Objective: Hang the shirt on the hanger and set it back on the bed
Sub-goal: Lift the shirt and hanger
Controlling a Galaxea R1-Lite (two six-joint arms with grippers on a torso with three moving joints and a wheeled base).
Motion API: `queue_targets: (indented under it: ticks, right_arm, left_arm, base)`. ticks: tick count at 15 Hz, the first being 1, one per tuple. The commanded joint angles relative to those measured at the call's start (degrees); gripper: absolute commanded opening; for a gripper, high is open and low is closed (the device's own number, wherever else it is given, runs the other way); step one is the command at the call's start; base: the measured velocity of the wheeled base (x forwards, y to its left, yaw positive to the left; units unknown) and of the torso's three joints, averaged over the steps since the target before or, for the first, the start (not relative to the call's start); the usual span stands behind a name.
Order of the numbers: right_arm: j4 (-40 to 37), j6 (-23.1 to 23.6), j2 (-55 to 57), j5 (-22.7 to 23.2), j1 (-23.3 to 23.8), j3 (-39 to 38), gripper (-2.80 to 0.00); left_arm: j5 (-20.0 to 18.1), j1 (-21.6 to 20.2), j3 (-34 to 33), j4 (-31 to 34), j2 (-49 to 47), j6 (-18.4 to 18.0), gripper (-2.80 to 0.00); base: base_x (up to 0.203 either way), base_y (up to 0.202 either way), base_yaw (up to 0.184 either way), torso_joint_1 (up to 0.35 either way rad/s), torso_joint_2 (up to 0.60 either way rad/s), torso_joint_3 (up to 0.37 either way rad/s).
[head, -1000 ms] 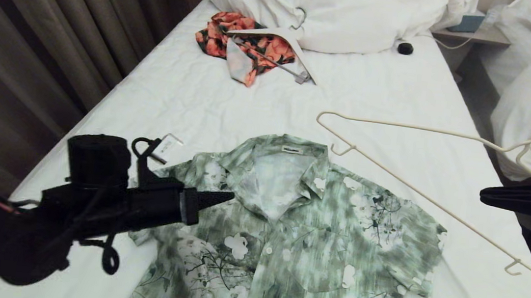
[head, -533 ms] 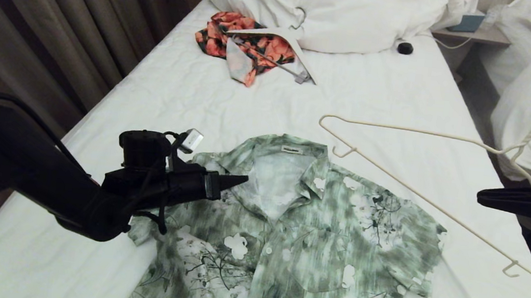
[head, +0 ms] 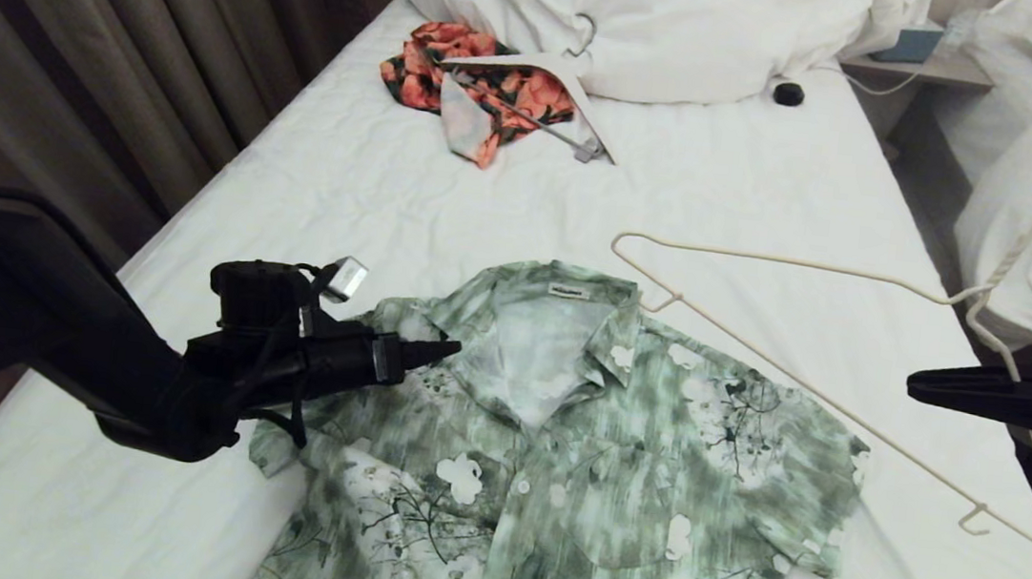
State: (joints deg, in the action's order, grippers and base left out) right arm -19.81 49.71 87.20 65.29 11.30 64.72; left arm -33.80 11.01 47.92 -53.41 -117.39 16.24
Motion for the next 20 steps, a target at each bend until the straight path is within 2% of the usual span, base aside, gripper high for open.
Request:
queue_targets:
  ticks: [1,5,11,16,17,20]
  right_arm:
    - [-0.14,0.3,0.34,0.36,-0.13,-0.11,-2.8]
    - [-0.14,0.47,0.96,0.36,-0.22,-0.21,-2.8]
    - [0.39,0.47,1.93,0.36,-0.22,-0.38,-2.8]
    - [0.43,0.47,2.37,0.36,-0.18,0.06,-2.8]
    - [0.43,0.47,2.43,0.35,-0.17,0.14,-2.8]
    - [0.39,0.47,2.56,0.36,-0.22,0.06,-2.8]
  left_arm:
    - [-0.14,1.24,0.24,-0.33,0.05,0.24,0.0]
    - [0.05,4.0,1.72,-0.29,-1.36,0.44,0.0]
    - [0.1,5.79,4.03,-0.38,-2.72,0.71,0.0]
    - [2.41,8.26,6.13,-0.46,-4.55,0.72,0.0]
    - [2.59,8.48,6.21,-0.54,-5.03,0.72,-2.8]
    - [3.16,8.41,6.6,-1.26,-5.75,0.66,-2.8]
  base:
    - [0.0,0.0,0.0,0.0,0.0,0.0]
    - [0.0,0.0,0.0,0.0,0.0,0.0]
    - [0.0,0.0,0.0,0.0,0.0,0.0]
    - [0.0,0.0,0.0,0.0,0.0,0.0]
    - [0.0,0.0,0.0,0.0,0.0,0.0]
    - [0.0,0.0,0.0,0.0,0.0,0.0]
